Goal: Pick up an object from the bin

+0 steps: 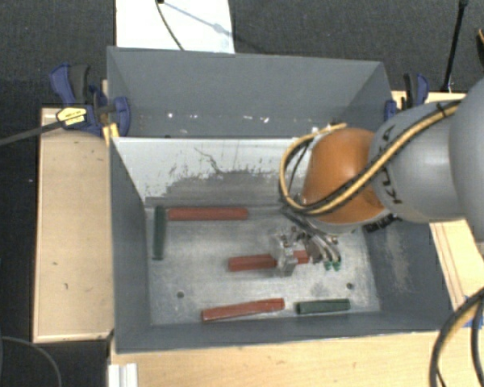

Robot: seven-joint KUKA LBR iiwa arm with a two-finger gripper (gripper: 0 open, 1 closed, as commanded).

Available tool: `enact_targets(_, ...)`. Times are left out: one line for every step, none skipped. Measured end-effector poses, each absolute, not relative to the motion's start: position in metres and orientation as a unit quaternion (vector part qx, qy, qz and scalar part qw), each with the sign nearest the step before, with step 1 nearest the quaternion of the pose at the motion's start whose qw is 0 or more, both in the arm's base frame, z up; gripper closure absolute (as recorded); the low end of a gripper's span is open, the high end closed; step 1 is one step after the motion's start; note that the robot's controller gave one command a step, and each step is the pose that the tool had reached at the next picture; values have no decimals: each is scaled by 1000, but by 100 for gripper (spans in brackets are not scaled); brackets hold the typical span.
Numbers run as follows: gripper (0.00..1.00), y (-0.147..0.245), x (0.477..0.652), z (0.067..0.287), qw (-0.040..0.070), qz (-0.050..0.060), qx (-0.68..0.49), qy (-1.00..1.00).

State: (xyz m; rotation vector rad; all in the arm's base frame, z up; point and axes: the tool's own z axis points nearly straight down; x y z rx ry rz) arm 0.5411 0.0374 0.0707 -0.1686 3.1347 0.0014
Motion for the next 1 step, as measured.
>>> enact_targets(100, 33, 539, 243, 6, 0, -44, 999)
